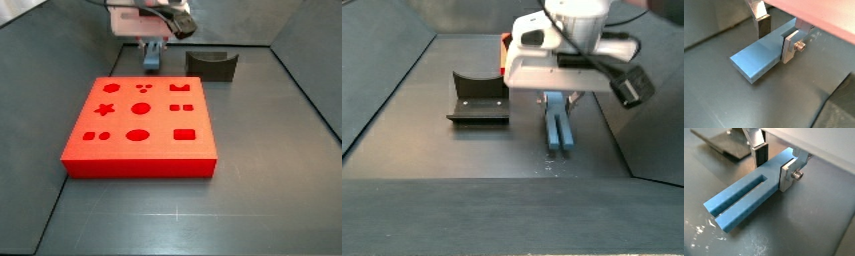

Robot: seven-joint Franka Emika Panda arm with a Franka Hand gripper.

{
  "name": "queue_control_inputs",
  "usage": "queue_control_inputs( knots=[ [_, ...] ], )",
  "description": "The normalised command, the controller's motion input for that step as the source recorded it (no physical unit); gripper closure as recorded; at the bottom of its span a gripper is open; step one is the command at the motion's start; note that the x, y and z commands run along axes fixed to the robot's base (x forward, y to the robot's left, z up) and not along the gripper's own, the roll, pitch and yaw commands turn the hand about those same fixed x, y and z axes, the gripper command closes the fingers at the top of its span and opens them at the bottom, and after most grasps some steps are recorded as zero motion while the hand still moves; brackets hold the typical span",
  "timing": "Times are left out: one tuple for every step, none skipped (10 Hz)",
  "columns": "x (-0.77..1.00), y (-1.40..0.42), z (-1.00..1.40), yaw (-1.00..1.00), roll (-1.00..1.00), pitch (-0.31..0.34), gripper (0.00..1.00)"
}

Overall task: Pick up the double-square object. Move up. Rotate the double-square object. Place the double-square object on the fixture. Regrasp the double-square object. Move to above the board. Insert the double-square object.
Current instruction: Move up, then place the double-square object on the fixture.

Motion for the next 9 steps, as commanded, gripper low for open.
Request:
queue_control_inputs(
  knots=[
    [-0.02, 0.01, 0.44, -0.01, 0.02, 0.057, 1.00],
    [-0.02, 0.01, 0.29, -0.01, 0.03, 0.063, 1.00],
    [0.00, 0.00, 1.00, 0.00, 0.00, 0.000, 1.00],
    [0.00, 0.00, 1.00, 0.00, 0.01, 0.002, 1.00],
    [-0.01, 0.00, 1.00, 0.00, 0.02, 0.017, 1.00],
    [-0.02, 0.00, 1.00, -0.01, 0.03, 0.026, 1.00],
    [-0.02, 0.01, 1.00, -0.01, 0.05, 0.035, 1.00],
    [-0.03, 0.01, 1.00, -0.01, 0.06, 0.047, 1.00],
    [-0.03, 0.01, 1.00, -0.01, 0.07, 0.050, 1.00]
  ],
)
